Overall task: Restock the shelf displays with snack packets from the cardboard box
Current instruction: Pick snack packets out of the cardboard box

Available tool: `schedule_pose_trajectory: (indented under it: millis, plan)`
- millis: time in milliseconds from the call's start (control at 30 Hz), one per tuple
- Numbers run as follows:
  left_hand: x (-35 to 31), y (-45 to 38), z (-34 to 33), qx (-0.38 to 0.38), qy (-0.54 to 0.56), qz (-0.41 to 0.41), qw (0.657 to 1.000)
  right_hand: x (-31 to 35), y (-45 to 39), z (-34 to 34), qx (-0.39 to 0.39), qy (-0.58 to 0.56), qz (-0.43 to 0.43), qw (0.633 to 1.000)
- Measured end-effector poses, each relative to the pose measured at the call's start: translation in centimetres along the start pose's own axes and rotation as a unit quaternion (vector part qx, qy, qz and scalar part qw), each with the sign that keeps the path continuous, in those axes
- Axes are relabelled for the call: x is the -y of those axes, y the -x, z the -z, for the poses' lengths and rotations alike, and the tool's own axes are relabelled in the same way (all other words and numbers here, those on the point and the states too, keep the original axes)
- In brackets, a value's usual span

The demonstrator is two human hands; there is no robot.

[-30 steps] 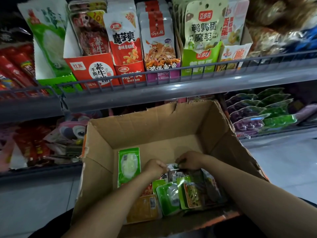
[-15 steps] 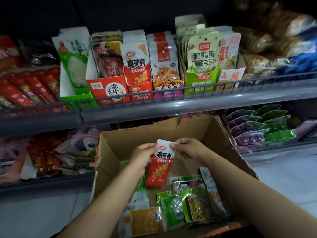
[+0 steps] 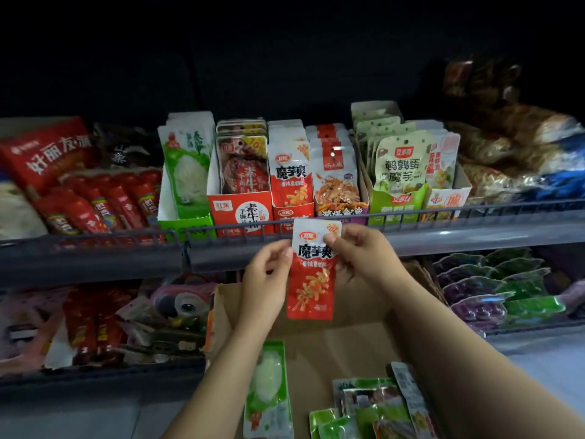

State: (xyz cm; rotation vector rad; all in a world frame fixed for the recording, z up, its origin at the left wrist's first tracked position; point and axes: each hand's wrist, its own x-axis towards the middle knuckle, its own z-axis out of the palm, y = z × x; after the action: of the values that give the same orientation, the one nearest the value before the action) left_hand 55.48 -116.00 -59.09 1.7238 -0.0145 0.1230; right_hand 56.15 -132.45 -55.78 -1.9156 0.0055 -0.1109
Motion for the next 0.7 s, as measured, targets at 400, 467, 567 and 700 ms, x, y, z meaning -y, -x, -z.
schedule_pose_trajectory:
  millis: [400, 467, 567, 700]
  plan:
    - [0.2, -4.0, 2.2, 0.028, -0.38, -0.232, 0.895, 8.8, -8.0, 0.6, -0.138, 0.069, 0.154, 0.976]
    - [0.4, -4.2, 2.2, 0.04, -0.415, -0.22, 0.882, 9.7, -8.6, 0.6, -0.152, 0.068, 0.171, 0.971]
    - [0.4, -4.1, 2.1, 0.043, -0.453, -0.203, 0.867, 10.6, -9.4, 0.4, -0.163, 0.09, 0.186, 0.965]
    - [0.4, -4.0, 2.0, 0.043, -0.475, -0.189, 0.858, 10.3, -9.9, 0.0, -0.14, 0.135, 0.202, 0.96]
